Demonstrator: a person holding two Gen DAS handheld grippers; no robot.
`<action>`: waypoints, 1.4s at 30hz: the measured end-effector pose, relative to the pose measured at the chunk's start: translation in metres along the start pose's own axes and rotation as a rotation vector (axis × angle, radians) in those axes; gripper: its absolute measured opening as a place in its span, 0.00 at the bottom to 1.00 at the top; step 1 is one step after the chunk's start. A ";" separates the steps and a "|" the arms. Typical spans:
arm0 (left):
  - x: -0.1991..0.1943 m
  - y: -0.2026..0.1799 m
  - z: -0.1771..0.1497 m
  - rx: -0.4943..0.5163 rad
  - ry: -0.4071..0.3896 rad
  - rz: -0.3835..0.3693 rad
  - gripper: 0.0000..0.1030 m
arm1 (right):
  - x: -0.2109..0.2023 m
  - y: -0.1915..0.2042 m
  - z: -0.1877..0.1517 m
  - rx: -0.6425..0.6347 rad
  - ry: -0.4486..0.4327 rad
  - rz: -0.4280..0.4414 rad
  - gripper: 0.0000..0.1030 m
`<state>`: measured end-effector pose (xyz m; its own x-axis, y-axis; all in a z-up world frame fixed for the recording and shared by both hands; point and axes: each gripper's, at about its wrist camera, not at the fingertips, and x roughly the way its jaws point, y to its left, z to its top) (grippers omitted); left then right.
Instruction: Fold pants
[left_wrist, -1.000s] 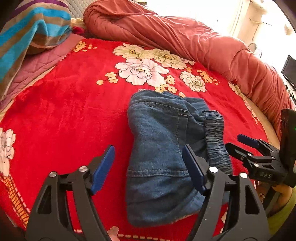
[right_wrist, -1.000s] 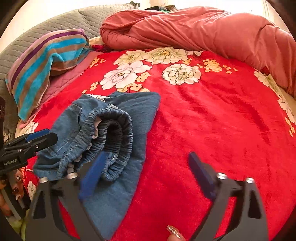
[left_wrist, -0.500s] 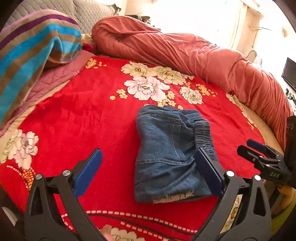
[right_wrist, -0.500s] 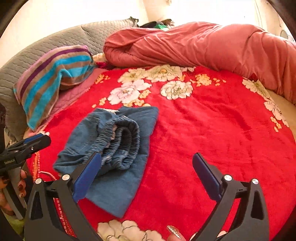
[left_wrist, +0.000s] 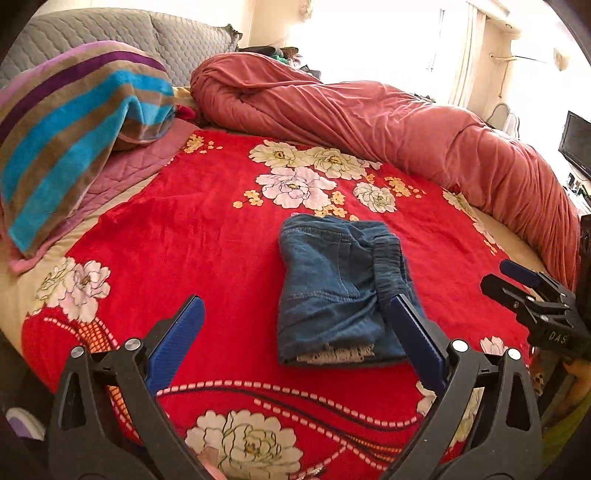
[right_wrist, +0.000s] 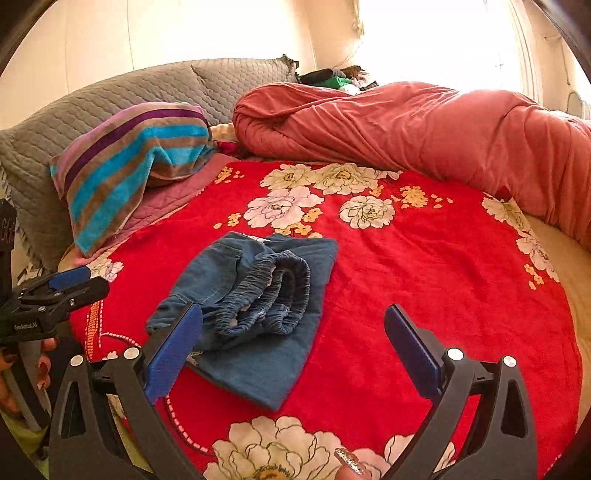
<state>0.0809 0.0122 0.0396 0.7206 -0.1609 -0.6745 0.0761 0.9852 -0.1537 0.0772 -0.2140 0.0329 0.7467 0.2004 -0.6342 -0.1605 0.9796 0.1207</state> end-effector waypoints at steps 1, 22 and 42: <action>-0.003 0.000 -0.002 0.001 -0.001 0.001 0.91 | -0.003 0.002 -0.001 -0.003 -0.002 -0.001 0.95; -0.016 -0.003 -0.062 0.013 0.110 -0.009 0.91 | -0.014 0.017 -0.060 -0.003 0.154 -0.033 0.95; -0.015 -0.001 -0.064 0.007 0.116 0.017 0.91 | -0.017 0.011 -0.058 0.004 0.142 -0.044 0.96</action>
<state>0.0256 0.0102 0.0035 0.6371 -0.1493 -0.7562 0.0693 0.9882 -0.1368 0.0249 -0.2069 0.0008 0.6545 0.1541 -0.7402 -0.1273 0.9875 0.0930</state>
